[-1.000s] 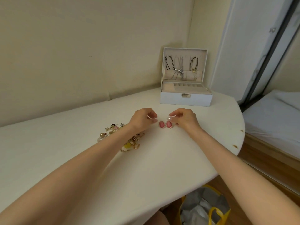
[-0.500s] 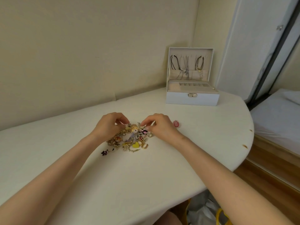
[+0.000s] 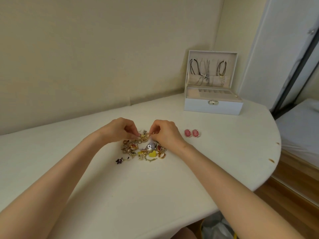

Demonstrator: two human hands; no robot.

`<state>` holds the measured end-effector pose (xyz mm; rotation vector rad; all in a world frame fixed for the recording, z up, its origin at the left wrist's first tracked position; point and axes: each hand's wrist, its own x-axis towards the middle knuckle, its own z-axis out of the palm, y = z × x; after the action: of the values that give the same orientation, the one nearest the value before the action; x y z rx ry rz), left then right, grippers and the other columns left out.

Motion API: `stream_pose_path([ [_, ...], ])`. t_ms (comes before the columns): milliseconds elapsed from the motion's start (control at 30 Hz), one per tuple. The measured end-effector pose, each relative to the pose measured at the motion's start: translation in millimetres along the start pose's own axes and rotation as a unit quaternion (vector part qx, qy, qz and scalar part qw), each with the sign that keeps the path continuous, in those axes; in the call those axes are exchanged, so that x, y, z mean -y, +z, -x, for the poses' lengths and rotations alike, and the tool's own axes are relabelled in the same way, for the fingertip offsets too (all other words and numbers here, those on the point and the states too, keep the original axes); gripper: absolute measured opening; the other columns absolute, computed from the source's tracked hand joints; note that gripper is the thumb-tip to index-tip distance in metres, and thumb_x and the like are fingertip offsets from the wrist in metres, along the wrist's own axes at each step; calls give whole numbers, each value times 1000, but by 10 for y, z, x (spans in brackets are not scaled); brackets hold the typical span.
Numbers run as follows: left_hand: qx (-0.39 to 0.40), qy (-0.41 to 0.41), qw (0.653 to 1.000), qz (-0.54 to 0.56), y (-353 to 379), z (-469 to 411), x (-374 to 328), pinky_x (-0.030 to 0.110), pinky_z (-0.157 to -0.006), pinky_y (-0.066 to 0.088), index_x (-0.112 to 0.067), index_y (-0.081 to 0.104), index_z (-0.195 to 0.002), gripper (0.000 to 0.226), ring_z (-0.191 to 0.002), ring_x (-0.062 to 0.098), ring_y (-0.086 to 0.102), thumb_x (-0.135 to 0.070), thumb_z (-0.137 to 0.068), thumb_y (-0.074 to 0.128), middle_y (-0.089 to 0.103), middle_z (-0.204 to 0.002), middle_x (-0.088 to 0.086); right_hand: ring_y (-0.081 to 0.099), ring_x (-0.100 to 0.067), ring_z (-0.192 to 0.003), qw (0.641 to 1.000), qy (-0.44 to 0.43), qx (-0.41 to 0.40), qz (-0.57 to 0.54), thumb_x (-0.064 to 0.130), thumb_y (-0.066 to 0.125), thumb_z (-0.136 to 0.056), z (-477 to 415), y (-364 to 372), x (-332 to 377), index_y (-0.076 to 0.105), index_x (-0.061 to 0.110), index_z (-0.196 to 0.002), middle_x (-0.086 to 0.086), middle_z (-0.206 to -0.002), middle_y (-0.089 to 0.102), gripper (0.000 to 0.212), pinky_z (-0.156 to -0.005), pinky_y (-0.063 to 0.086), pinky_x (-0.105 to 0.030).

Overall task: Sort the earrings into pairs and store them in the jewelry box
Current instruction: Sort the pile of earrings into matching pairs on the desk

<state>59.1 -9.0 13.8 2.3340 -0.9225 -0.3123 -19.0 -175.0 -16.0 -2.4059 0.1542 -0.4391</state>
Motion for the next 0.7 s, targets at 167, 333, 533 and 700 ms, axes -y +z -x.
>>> stream_pose_path([
  [167,90,-33,995,-26,-82,55,4,22,-70,38,-16,68,-84,12,-72,11,53,-15,-75,75,61,-75,-2,63,-14,-60,981,40,-34,-184,4,72,-77,50,-222,-1,60,15,-74,-5,-80,67,16,-54,50,-20],
  [333,116,-33,991,-62,-24,84,-57,14,-61,39,-17,67,-85,18,-61,2,52,-20,-72,78,60,-69,-8,70,-27,-61,943,58,1,-328,-8,65,-80,132,-309,-64,62,3,-83,-20,-86,64,12,-53,55,-25],
  [533,117,-38,989,-87,-17,84,-60,14,-61,38,-17,63,-85,19,-68,4,52,-22,-73,77,59,-74,-10,70,-30,-71,921,85,14,-380,-1,66,-82,195,-280,-137,67,1,-86,-15,-79,66,5,-69,60,-32],
  [700,71,-31,989,-128,-7,71,-85,17,-57,36,-19,57,-82,19,-69,6,48,-23,-76,75,53,-77,-11,71,-27,-72,921,83,-3,-380,-10,65,-79,222,-255,-151,64,1,-84,-15,-87,64,12,-72,59,-31],
])
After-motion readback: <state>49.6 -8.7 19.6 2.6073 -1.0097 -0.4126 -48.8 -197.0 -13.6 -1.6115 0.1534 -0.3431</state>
